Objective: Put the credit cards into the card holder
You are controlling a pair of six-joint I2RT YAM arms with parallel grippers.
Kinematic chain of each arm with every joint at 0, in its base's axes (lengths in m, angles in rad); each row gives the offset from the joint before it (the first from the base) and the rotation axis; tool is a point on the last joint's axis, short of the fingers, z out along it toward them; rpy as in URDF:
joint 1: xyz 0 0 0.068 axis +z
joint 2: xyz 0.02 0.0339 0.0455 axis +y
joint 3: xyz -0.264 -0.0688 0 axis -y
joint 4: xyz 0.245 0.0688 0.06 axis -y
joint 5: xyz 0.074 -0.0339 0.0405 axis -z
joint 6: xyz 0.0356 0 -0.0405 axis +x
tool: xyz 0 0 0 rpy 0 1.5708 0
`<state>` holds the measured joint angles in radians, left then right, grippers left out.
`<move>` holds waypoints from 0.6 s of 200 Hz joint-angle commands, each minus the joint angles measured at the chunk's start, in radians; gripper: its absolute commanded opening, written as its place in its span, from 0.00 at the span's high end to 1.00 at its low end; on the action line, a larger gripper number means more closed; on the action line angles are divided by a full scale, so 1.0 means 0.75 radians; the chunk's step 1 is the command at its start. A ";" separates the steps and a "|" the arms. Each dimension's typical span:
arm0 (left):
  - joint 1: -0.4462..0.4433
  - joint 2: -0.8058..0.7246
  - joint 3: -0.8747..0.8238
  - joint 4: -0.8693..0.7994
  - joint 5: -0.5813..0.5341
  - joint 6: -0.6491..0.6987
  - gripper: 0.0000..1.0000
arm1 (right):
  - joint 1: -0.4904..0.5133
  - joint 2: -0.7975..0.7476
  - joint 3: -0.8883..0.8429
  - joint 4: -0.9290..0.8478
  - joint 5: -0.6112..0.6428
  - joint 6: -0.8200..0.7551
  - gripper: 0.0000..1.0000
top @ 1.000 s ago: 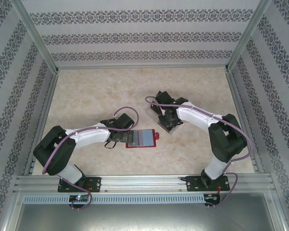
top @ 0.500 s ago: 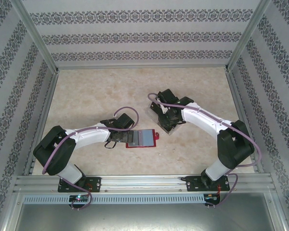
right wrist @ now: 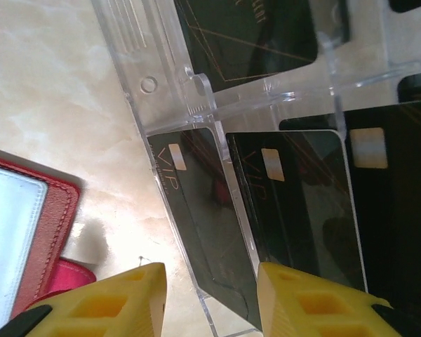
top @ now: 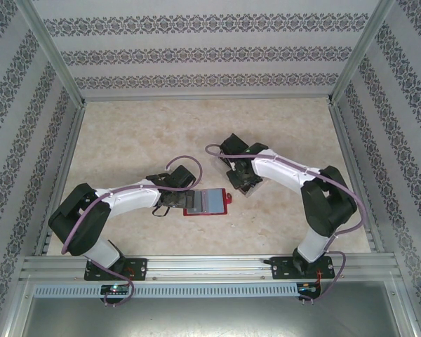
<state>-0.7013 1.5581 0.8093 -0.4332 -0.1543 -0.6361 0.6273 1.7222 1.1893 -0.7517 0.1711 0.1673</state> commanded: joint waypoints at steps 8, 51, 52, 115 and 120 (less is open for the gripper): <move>-0.016 0.022 -0.025 -0.028 -0.021 -0.015 0.00 | 0.030 0.039 0.020 -0.025 0.139 -0.032 0.61; -0.016 0.026 -0.027 -0.020 -0.015 -0.017 0.00 | 0.071 0.076 0.036 -0.048 0.238 -0.051 0.61; -0.016 0.025 -0.026 -0.020 -0.015 -0.017 0.00 | 0.070 0.076 0.035 -0.046 0.238 -0.052 0.61; -0.016 0.027 -0.028 -0.020 -0.017 -0.019 0.00 | 0.072 0.089 0.030 -0.033 0.146 -0.054 0.67; -0.016 0.027 -0.030 -0.019 -0.017 -0.019 0.00 | 0.071 0.085 0.030 -0.031 0.136 -0.052 0.69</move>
<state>-0.7013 1.5589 0.8089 -0.4328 -0.1539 -0.6365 0.6724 1.7779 1.1957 -0.7593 0.2977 0.1375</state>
